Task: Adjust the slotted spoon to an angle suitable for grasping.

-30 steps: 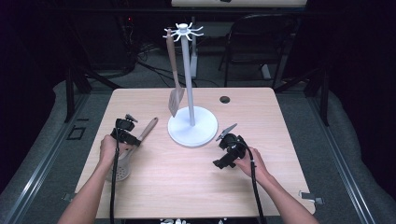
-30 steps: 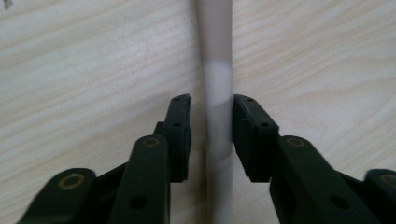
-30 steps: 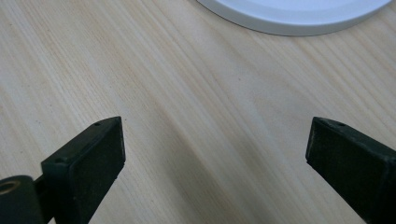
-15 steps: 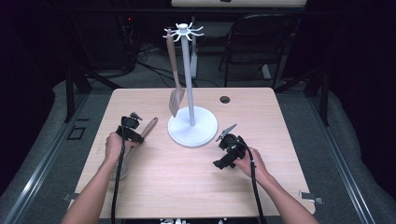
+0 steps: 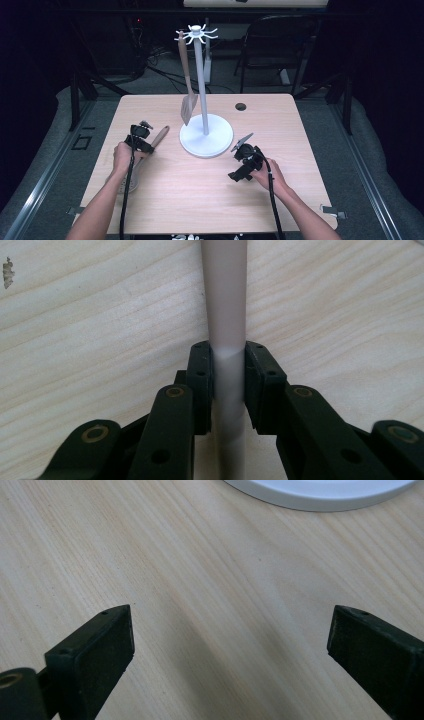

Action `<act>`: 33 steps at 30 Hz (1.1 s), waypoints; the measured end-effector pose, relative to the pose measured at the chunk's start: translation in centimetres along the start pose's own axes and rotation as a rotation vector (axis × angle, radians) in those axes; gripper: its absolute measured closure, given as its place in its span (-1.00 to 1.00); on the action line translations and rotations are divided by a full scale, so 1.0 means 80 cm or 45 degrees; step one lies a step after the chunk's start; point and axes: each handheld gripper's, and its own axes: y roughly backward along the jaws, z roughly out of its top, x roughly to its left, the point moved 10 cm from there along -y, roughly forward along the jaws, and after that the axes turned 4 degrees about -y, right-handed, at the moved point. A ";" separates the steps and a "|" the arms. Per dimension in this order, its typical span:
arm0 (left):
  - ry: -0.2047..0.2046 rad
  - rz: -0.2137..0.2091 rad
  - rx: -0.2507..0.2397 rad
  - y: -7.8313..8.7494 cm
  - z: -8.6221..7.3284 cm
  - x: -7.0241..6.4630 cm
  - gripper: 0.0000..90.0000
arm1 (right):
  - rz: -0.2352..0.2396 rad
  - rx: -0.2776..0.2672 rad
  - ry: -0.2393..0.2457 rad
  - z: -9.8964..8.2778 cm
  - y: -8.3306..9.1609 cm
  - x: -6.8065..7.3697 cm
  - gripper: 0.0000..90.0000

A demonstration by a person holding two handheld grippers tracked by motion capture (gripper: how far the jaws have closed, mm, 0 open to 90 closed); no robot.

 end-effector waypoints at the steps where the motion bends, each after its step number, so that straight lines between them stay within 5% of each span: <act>1: 0.004 -0.005 -0.009 0.002 0.000 0.000 0.67 | -0.005 0.003 0.002 0.000 0.000 -0.001 -0.90; 17: 0.056 -0.053 -0.265 0.045 0.002 0.006 0.67 | -0.004 0.004 0.000 -0.001 -0.002 -0.002 -0.90; 33: 0.042 -0.054 -0.384 0.062 0.012 0.000 0.67 | -0.013 0.011 0.002 0.001 -0.007 -0.004 -0.89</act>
